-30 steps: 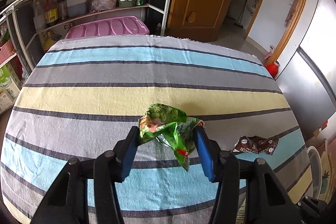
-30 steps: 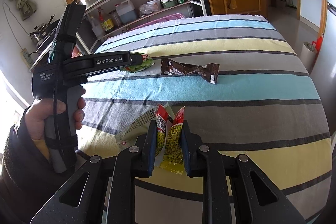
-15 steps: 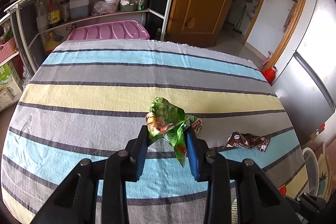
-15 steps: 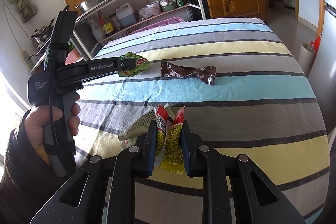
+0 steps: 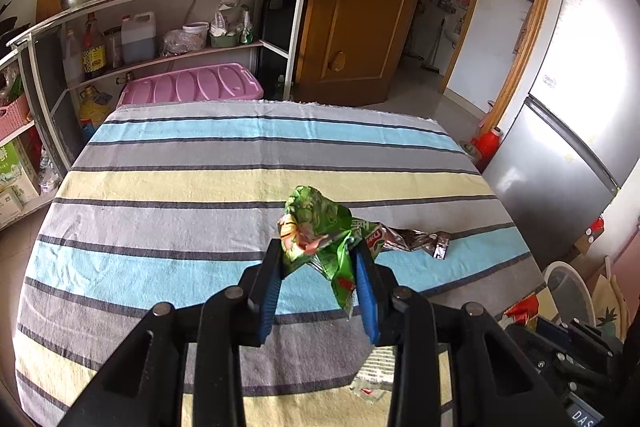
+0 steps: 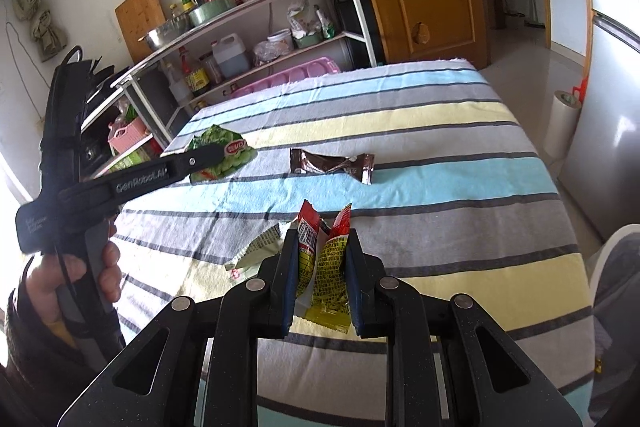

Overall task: Collect trash
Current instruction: 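Carry the yellow wrappers and green chip bag over the white bin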

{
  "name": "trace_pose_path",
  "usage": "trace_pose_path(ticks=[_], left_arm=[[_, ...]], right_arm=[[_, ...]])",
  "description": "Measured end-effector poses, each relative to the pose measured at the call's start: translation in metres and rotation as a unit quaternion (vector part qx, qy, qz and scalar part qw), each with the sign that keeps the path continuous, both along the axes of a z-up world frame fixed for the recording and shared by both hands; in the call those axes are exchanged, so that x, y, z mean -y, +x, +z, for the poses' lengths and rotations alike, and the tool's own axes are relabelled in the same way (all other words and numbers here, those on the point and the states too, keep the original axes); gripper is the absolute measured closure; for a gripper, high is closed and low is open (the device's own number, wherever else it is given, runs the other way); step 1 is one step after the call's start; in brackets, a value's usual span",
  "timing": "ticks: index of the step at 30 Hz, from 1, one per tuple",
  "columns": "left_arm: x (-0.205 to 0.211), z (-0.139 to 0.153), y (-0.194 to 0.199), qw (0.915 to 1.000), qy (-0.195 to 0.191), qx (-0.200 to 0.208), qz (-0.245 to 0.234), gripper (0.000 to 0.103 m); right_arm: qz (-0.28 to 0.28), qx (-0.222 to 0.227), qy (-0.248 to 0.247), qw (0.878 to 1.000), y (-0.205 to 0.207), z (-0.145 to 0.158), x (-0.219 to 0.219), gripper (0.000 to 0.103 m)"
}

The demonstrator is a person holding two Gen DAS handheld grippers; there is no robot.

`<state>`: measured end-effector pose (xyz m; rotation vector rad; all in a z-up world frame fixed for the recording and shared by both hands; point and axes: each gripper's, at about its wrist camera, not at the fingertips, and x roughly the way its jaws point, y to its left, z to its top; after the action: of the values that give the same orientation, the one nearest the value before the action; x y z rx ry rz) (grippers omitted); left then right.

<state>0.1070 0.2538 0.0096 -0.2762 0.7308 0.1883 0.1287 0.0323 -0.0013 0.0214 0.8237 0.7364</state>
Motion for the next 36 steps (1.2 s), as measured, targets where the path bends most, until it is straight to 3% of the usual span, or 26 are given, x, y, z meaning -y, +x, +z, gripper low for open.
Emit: trace_pose_path(ticks=[22,36], left_arm=[[0.118,0.034,-0.012,0.9918,0.021,0.037,-0.12,0.067],[0.227,0.029,0.005,0.9707,0.023,0.029,-0.237,0.067]], right_arm=[[-0.113,0.045,0.031,0.992,-0.018,0.041,0.116,0.081],[-0.212,0.053,0.019,0.976,-0.021,0.047,0.219,0.081]])
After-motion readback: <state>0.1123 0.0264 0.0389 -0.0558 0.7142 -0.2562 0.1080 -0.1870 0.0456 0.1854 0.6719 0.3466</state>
